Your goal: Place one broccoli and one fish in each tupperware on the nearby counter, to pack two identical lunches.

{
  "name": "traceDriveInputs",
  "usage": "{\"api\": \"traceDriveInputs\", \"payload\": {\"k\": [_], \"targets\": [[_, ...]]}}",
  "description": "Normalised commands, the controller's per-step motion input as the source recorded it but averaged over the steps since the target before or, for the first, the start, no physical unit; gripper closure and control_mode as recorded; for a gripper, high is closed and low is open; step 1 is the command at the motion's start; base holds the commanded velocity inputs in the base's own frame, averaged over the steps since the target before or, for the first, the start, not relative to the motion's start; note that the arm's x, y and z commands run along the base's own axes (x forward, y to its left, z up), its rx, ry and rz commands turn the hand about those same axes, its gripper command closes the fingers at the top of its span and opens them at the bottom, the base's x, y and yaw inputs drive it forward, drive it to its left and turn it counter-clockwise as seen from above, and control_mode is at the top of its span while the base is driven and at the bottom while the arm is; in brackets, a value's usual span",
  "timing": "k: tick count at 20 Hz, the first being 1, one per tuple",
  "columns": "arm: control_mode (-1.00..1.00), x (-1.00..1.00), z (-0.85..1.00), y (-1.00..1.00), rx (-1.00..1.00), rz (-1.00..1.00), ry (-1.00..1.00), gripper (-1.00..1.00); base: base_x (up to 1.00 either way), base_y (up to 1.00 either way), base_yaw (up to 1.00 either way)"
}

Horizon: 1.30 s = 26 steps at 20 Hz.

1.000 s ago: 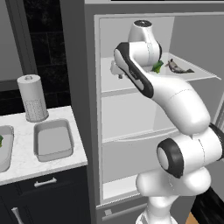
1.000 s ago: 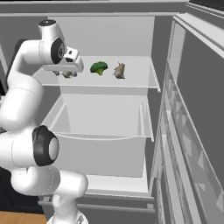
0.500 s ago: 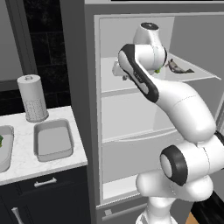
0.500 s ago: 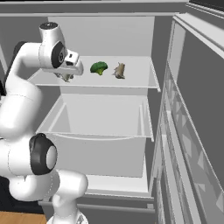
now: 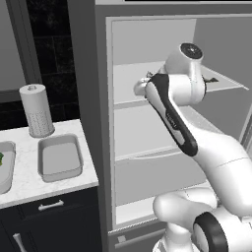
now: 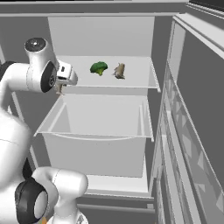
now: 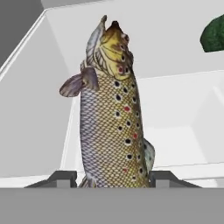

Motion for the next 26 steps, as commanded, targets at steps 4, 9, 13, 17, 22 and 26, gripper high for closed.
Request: {"api": "traceDriveInputs", "payload": {"k": [4,9,13,17,22,26], "targets": [[-1.0,-1.0,0.02,-0.19,-0.02,0.0,0.29,1.0,0.0,0.0,0.0],[-1.0,-1.0,-0.37,-0.45,-0.11,-0.01,0.3,1.0,0.0,0.0,0.0],[-1.0,-0.92,-1.0,-0.64,-0.11,-0.05,0.28,1.0,0.0,0.0,0.0],[-1.0,-0.41,-0.79,-0.43,0.0,0.0,0.02,1.0,0.0,0.0,0.0],[-1.0,-0.03,-0.52,-0.04,0.0,-0.02,0.0,1.0,0.0,0.0,0.0],[-1.0,0.0,0.0,0.0,0.0,0.0,0.0,1.0,0.0,0.0,0.0]]}}
